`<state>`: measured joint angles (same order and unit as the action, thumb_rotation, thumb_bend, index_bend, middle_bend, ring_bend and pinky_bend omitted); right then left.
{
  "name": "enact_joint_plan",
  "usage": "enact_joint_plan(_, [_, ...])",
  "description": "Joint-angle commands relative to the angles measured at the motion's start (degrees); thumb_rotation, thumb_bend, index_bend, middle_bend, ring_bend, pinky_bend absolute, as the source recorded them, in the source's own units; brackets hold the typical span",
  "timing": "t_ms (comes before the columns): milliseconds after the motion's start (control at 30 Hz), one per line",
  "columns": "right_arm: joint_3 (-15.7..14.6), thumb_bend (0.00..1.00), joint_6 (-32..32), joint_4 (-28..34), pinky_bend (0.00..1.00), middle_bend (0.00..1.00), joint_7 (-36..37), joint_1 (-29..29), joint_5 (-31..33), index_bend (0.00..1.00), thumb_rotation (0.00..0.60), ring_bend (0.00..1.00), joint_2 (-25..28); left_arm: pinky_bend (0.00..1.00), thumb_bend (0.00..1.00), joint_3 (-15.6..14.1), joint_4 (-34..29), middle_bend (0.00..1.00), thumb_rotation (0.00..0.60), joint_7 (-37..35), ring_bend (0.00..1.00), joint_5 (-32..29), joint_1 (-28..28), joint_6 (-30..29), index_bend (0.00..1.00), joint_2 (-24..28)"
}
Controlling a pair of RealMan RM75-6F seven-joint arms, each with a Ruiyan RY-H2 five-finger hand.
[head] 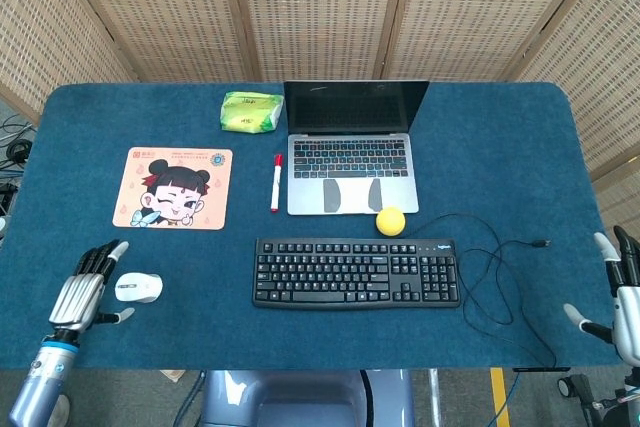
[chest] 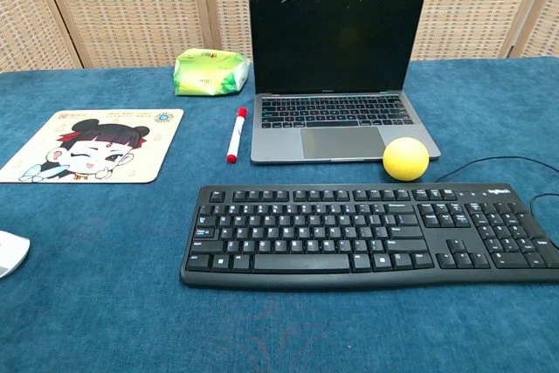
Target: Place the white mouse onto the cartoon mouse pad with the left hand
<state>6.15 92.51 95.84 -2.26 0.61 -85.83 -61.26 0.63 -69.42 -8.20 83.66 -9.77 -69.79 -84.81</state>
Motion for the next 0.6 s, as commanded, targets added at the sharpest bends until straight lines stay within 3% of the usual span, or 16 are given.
enact_joint_plan(33, [0.03,0.0,-0.02,0.02,0.0,0.0,0.15,0.0,0.04,0.0,0.6,0.0,0.06,0.0,0.04,0.61,-0.42,0.0,0.6,1.61,0.0,-1.45,-0.69,1.4,0.0,-0.2])
enact_joint_plan(267, [0.2,0.0,0.01,-0.12,0.0,0.0,0.58,0.07,0.43,0.0,0.6,0.0,0.14,0.0,0.05,2.04,-0.36,0.0,0.6,4.27,0.0,-4.59,-1.77,3.53,0.0,-1.14])
enact_joint_plan(600, [0.62,0.0,-0.71,-0.68,0.0,0.0,1.37,-0.08,1.72,0.0,0.6,0.0,0.21,0.0,0.05,6.87,-0.82,0.0,0.6,11.21,0.0,-11.69,-5.23,7.09,0.0,-1.43])
